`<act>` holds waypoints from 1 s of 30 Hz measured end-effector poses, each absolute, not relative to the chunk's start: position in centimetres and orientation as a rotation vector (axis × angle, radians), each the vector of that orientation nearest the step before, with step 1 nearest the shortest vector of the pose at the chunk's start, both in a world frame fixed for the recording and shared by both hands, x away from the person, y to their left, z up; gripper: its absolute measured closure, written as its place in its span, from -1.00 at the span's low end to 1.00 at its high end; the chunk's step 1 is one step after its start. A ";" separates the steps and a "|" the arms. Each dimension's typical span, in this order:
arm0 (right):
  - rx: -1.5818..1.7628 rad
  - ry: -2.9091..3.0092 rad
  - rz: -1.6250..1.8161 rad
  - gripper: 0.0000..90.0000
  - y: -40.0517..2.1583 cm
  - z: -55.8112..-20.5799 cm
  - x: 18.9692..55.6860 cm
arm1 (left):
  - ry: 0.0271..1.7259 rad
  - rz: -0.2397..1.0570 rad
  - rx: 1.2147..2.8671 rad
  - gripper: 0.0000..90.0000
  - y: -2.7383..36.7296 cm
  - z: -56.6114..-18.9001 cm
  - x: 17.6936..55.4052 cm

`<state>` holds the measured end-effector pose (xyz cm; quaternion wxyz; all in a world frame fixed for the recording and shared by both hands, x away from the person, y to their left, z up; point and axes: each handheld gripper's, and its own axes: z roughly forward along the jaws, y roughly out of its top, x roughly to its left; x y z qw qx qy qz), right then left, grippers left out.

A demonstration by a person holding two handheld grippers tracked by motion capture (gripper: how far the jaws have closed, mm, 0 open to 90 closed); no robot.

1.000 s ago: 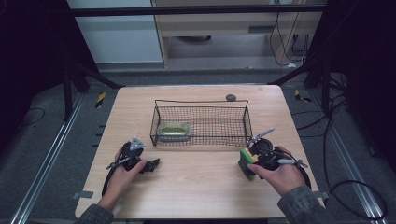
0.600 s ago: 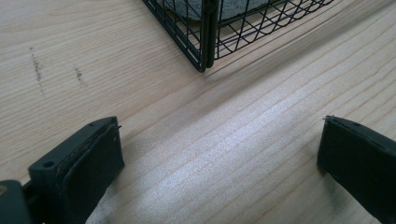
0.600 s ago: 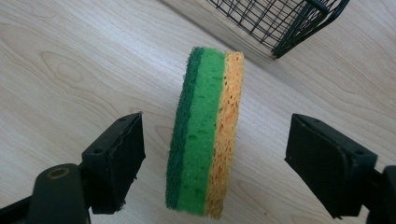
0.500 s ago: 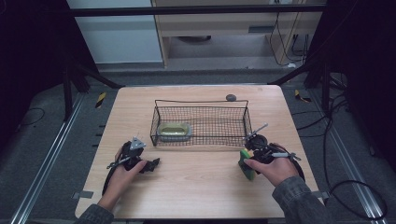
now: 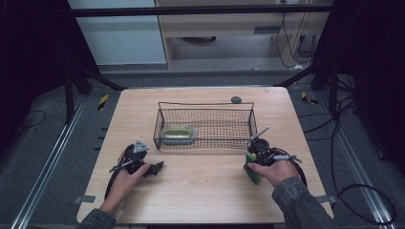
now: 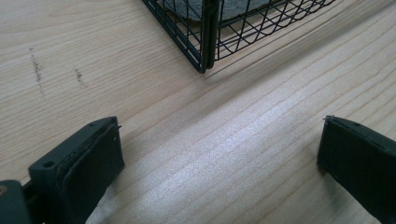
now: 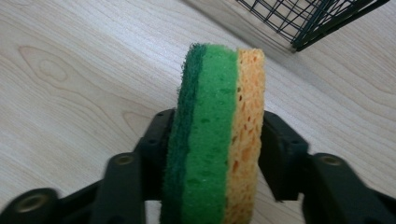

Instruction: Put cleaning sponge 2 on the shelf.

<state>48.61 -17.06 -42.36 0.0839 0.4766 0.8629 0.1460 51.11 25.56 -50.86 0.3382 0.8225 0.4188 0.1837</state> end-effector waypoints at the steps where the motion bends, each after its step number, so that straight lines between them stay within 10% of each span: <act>1: 1.415 2.571 0.440 0.39 -17.1 -42.3 48.6 | 1.091 0.478 2.142 -1.00 25.6 -50.9 51.1; 30: 1.361 2.443 0.554 0.42 -22.7 -38.4 49.0 | 1.100 0.483 2.139 -1.00 25.6 -50.9 51.2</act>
